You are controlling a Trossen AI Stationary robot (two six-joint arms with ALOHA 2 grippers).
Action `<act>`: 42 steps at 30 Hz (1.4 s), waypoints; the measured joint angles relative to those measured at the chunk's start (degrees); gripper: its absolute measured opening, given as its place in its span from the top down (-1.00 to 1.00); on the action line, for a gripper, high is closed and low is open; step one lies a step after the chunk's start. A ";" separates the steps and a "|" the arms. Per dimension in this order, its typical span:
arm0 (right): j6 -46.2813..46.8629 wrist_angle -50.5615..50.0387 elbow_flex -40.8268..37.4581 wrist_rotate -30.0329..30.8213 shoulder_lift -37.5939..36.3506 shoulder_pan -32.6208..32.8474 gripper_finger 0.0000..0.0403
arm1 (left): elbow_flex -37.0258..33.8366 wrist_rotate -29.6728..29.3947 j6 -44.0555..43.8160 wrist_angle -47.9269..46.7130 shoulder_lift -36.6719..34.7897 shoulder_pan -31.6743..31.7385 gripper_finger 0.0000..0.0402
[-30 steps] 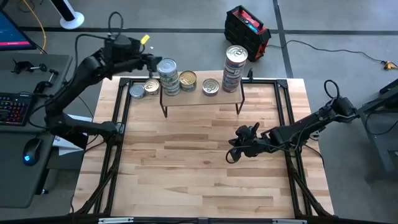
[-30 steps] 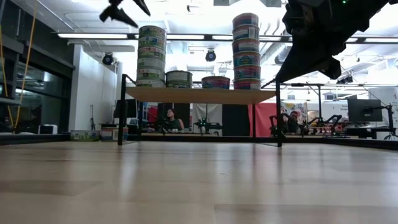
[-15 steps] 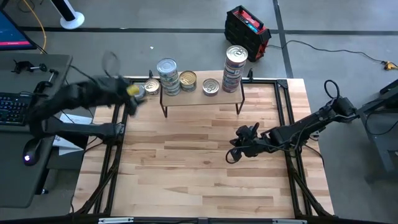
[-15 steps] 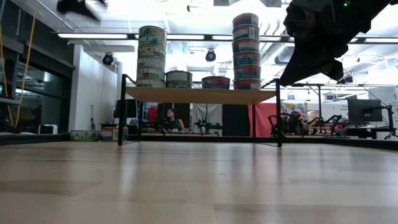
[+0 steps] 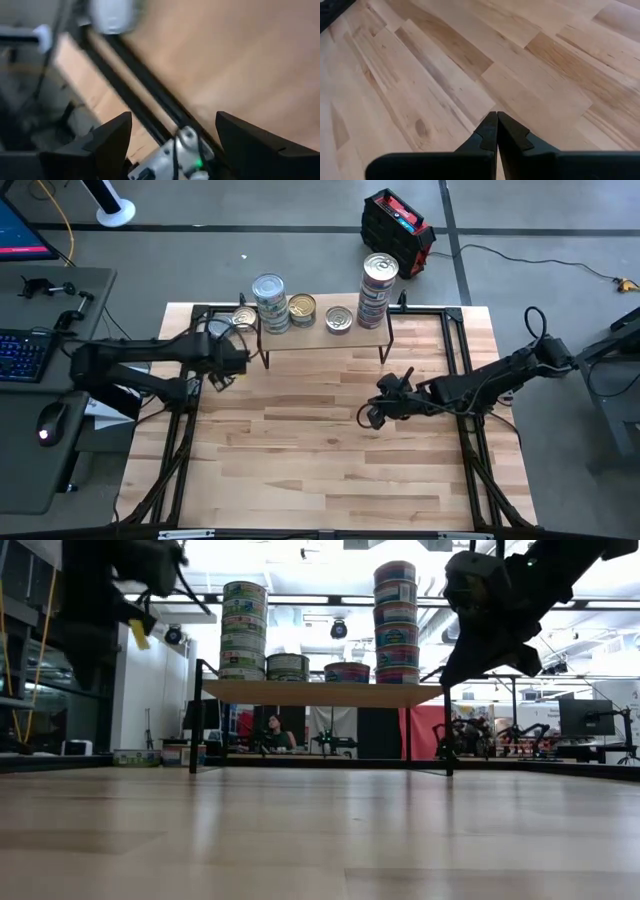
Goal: Stack canned seafood by type on shelf
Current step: Stack the green white tuna can on top of the other green white tuna cans on the shelf
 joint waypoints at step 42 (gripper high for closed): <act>-17.79 -0.46 0.00 -16.34 0.00 -0.02 1.00 | -8.72 -5.35 -30.59 43.88 4.28 38.20 -0.06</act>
